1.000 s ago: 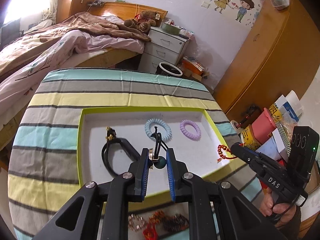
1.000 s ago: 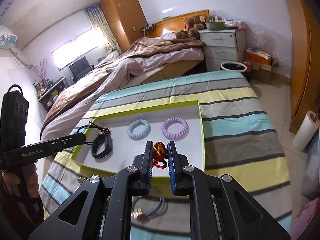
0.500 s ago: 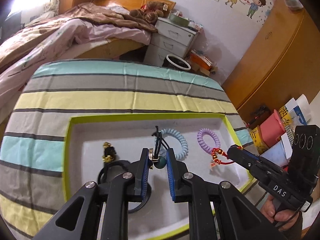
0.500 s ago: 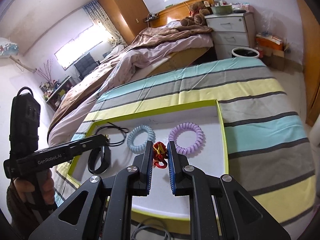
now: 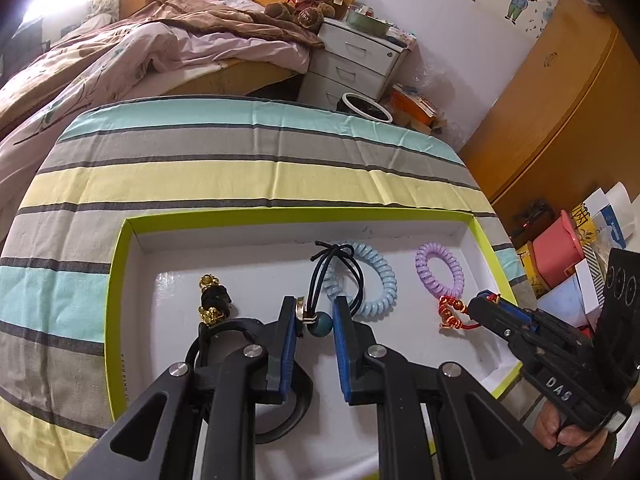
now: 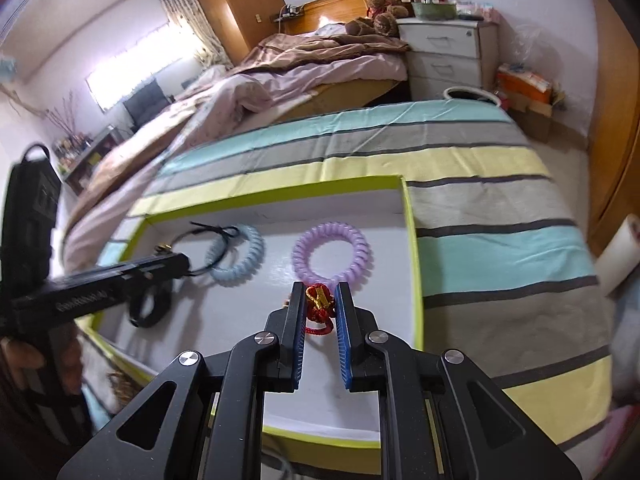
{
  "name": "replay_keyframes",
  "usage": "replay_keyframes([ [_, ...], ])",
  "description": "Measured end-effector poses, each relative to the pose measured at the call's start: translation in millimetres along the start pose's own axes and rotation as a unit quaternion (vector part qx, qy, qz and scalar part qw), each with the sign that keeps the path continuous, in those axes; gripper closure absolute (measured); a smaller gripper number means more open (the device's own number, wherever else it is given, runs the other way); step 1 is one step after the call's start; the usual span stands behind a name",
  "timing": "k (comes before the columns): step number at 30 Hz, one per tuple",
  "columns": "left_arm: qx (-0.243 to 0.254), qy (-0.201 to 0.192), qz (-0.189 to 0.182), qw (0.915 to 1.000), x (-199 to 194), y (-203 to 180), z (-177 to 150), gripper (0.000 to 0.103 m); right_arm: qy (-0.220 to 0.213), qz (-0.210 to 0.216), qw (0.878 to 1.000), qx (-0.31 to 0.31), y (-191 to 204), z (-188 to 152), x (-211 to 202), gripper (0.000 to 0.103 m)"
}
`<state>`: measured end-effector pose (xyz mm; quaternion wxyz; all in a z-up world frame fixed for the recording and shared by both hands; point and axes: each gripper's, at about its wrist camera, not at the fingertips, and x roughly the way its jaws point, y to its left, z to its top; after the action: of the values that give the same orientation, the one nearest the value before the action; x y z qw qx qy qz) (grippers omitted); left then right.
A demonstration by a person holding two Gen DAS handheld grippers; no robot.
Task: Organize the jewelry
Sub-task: 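Open both tools to drop the bracelet and charm into the box, withdraw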
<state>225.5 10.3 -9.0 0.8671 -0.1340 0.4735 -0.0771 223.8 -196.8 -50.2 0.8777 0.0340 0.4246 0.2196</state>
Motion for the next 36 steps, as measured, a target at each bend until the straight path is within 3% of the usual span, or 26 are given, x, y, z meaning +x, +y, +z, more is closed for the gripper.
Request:
replay_keyframes([
  [20, 0.003, -0.002, 0.007, 1.0, 0, -5, 0, 0.079, 0.001, -0.037, 0.999, -0.018, 0, 4, 5, 0.085],
  [24, 0.007, -0.006, 0.001, 1.0, -3, -8, 0, 0.066, 0.001, -0.041, 0.999, -0.025, 2, 3, 4, 0.083],
  [26, 0.008, -0.008, 0.0, 0.9999, -4, -8, 0, 0.065, -0.001, -0.041, 0.999, -0.024, 2, 3, 4, 0.082],
  [30, 0.008, -0.013, -0.001, 0.9999, -11, -9, -2, 0.064, -0.007, -0.032, 0.999, -0.028, 5, 3, 0, 0.06],
  [36, 0.014, -0.024, -0.006, 0.9996, -27, -11, -8, 0.064, -0.01, -0.039, 0.999, -0.033, 9, 1, -4, 0.06],
])
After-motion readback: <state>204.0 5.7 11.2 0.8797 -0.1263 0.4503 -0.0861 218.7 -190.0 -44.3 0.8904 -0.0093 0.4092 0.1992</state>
